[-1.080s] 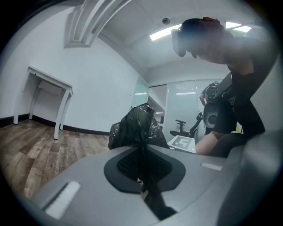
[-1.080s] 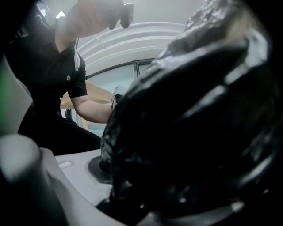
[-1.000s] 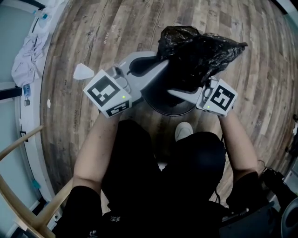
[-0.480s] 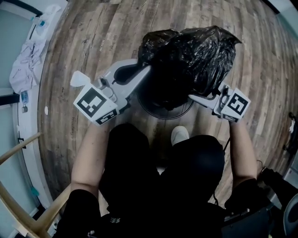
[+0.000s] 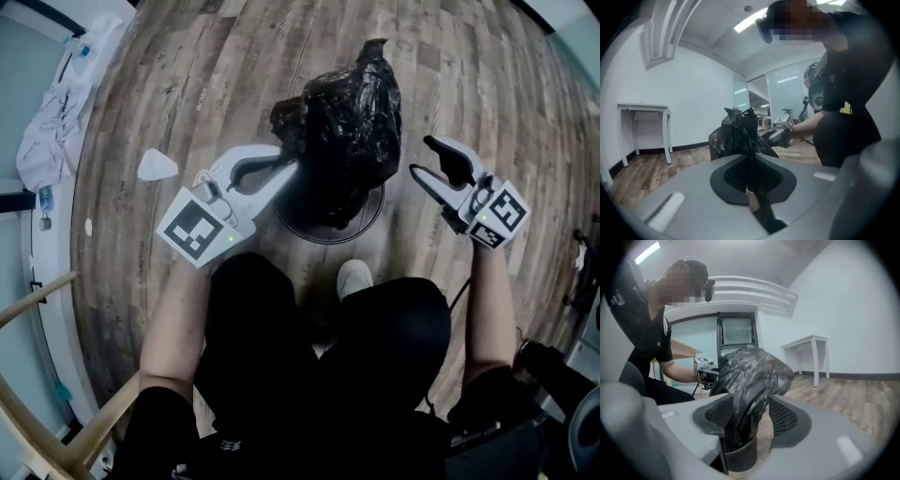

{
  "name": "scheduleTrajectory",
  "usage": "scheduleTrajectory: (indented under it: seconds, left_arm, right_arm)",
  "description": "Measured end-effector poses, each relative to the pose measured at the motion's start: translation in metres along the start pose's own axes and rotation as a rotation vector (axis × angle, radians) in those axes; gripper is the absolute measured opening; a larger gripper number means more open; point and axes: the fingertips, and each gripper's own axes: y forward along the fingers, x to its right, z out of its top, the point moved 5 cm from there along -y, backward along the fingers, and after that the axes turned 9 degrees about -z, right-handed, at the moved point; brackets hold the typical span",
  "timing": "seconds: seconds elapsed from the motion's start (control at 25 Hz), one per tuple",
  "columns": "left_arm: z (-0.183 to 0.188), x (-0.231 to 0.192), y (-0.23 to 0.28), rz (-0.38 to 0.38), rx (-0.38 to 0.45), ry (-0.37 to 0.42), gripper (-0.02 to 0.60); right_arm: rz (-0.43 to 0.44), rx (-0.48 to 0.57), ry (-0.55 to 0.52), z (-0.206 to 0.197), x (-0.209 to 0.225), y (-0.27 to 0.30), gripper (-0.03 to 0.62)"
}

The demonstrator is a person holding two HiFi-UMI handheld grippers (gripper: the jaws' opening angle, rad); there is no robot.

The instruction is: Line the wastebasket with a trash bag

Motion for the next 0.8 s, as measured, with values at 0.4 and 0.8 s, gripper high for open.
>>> scheduleTrajectory:
  seconds: [0.4,0.8]
  left_arm:
    - [-0.028,0.034,0.011,-0.111,-0.168,0.069,0.008]
    - [-0.044,0.050,0.008,-0.169,-0.242,0.086,0.008]
  right_arm:
    - [0.057,0.110,-0.091,0.077,-0.017,0.026,0.230]
    - [0.341,-0.076,-0.287,0.064,-0.077,0.082,0.348]
